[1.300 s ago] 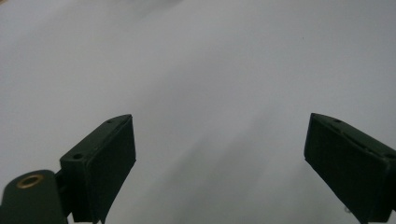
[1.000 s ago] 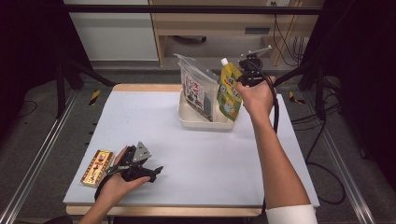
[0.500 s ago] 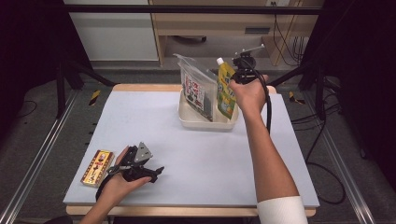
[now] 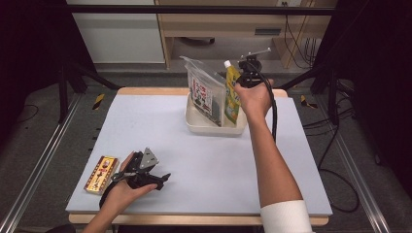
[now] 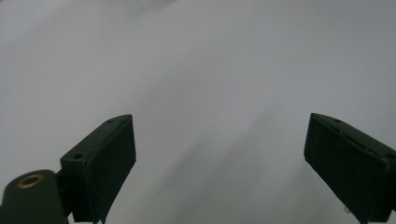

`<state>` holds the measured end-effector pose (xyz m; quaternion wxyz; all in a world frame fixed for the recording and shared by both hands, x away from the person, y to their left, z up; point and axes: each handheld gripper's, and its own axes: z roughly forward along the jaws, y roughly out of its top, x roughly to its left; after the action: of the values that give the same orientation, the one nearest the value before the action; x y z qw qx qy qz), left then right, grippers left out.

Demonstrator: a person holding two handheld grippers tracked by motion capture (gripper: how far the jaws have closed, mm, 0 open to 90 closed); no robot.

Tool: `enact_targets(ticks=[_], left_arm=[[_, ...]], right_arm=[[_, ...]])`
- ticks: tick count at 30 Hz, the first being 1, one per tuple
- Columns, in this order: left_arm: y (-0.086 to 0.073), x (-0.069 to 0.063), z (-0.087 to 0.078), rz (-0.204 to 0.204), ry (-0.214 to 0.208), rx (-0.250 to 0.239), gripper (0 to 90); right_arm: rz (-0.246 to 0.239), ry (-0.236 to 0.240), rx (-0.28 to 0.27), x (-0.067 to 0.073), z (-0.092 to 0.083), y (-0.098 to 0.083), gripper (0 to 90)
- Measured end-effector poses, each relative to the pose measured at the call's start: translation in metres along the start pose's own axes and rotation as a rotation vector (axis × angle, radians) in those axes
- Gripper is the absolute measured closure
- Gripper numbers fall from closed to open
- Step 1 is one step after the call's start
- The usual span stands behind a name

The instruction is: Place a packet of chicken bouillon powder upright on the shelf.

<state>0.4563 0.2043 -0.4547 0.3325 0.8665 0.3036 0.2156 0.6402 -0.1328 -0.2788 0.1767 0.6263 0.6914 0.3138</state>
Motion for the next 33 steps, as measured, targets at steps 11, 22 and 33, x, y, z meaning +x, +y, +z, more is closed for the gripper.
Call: enact_targets(ticks=[11, 22, 33], left_arm=[[0.000, -0.001, 0.002, 0.009, 0.000, 0.007, 9.0], [0.000, -0.001, 0.001, 0.010, 0.001, 0.012, 9.0], [-0.001, 0.000, 0.000, 0.014, 0.010, 0.016, 8.9]], right_arm=[[0.015, 0.010, -0.059, -0.009, 0.015, -0.011, 90.0], [-0.018, 0.017, -0.076, -0.008, 0.022, -0.024, 87.8], [-0.089, 0.040, -0.140, 0.001, 0.008, -0.031, 63.5]])
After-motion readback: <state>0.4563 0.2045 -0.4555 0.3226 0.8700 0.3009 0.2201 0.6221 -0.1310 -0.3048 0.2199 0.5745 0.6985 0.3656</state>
